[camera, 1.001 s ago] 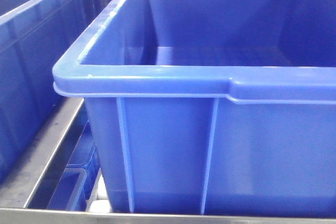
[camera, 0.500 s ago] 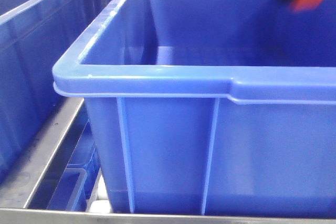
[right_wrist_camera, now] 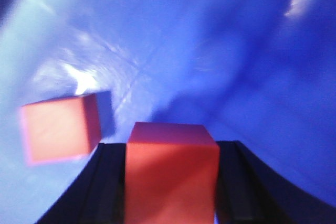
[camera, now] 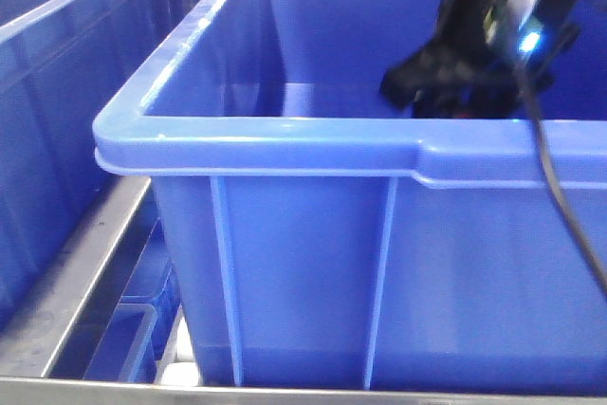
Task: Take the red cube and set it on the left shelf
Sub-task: 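Lower the right gripper with the red cube into the blue crate, then open the right gripper to release the red cube beside another red cube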
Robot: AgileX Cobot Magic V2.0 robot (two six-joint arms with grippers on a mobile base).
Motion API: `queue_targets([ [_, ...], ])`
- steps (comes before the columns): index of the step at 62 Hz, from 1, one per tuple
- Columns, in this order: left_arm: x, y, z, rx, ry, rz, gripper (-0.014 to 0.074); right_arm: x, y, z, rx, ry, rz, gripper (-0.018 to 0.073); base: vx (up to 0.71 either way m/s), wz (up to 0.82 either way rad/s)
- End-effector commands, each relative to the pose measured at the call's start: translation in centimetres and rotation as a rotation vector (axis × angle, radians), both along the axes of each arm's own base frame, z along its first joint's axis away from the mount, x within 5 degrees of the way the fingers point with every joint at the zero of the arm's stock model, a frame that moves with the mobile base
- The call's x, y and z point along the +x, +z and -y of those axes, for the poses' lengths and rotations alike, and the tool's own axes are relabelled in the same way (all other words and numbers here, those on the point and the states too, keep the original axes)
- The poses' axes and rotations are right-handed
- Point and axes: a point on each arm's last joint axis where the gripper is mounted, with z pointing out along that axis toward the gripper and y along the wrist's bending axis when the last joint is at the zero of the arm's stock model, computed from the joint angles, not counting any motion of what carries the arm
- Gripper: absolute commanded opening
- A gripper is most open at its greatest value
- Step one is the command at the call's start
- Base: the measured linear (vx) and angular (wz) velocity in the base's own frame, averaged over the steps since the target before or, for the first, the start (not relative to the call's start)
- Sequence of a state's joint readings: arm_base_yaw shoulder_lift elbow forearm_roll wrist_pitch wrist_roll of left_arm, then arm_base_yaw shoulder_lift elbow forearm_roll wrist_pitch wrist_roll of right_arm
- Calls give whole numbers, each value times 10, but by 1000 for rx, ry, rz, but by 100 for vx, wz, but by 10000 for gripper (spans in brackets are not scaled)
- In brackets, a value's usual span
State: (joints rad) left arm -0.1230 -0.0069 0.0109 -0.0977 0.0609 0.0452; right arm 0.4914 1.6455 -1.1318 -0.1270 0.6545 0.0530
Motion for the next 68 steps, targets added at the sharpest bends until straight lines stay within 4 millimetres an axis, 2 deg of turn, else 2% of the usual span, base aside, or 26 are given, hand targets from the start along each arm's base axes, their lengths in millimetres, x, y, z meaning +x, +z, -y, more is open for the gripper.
queue_targets([
  [1,0,-1,0,-17,-1,58,102,8,16,-4,38,18,96,179,0,0],
  [13,0,-1,0,-17,-1,58,102,14,1,-6,19,15,59,179,0,0],
  [31,0,-1,0,-17,-1,58,102,14,-2,-5,9,12,42,191,0,0],
  [37,0,-1,0,-17,-1,58,102,13,-3,-5,2,10,30,267,0,0],
  [45,0,-1,0,-17,-1,58,101,12,-3,-4,-4,9,21,454,0,0],
  [52,0,-1,0,-17,-1,58,101,12,-3,-3,-10,7,11,566,0,0],
  [60,0,-1,0,-17,-1,58,101,9,2,-2,-9,5,14,603,0,0],
  [68,0,-1,0,-17,-1,58,102,2,24,2,20,5,70,601,0,0],
])
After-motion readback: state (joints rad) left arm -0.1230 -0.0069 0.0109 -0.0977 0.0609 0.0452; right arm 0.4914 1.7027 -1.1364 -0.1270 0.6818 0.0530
